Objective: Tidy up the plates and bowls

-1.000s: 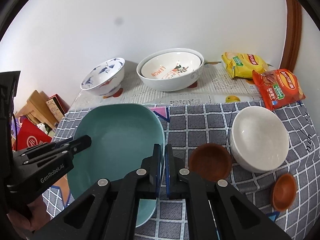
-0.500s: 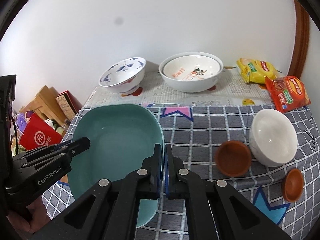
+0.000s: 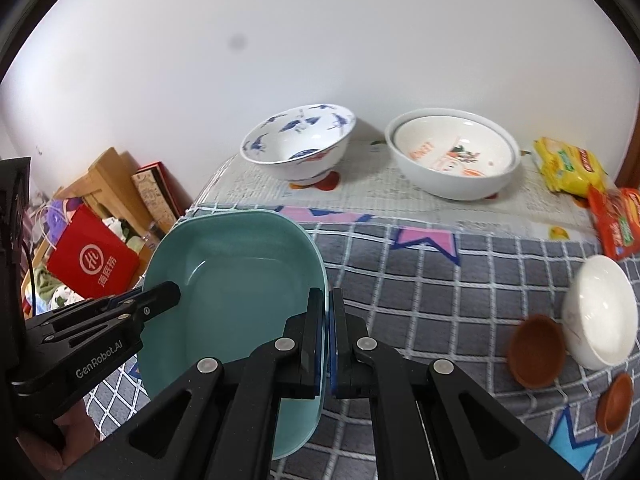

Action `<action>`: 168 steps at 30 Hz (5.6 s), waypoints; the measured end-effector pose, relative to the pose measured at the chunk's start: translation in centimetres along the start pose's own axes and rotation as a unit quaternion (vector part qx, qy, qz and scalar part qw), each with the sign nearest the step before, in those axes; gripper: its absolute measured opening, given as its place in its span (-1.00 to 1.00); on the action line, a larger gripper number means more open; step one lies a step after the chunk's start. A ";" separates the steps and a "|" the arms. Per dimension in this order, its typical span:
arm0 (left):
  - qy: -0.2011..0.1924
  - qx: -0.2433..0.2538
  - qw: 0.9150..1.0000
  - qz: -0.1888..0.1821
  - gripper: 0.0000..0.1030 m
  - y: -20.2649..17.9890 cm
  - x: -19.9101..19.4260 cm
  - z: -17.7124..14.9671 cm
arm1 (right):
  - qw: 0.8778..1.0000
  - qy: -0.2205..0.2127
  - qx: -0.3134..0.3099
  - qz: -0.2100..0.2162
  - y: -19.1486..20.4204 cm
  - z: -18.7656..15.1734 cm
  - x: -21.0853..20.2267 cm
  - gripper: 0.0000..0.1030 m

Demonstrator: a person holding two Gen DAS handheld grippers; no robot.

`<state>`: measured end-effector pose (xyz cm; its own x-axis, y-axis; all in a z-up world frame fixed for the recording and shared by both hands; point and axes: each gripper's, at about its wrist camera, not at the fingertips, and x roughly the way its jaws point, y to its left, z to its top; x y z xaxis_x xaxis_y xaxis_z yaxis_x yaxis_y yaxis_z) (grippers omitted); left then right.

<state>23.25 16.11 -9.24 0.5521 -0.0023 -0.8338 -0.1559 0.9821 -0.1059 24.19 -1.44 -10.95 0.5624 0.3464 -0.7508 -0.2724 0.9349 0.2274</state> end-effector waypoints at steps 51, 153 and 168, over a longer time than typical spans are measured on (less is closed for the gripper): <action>0.033 0.008 0.999 0.036 -0.49 0.8 4.5 -0.6 | 0.998 0.060 -0.027 0.025 -0.3 -2.5 6.7 -0.67; 0.043 0.160 0.983 -0.084 -0.84 -24.7 6.8 -5.3 | 0.973 -0.033 0.185 -0.134 -29.0 -11.0 -11.6 -0.84; 0.019 0.142 0.988 -0.059 -0.84 -20.0 5.7 -1.6 | 0.979 -0.033 0.153 -0.129 -26.5 -4.1 -7.0 -0.84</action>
<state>28.19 -3.83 -12.74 0.5199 -0.1221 -0.8455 0.1462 0.9879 -0.0528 24.27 -28.95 -14.22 0.6331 0.0906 -0.7688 0.1259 0.9678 0.2178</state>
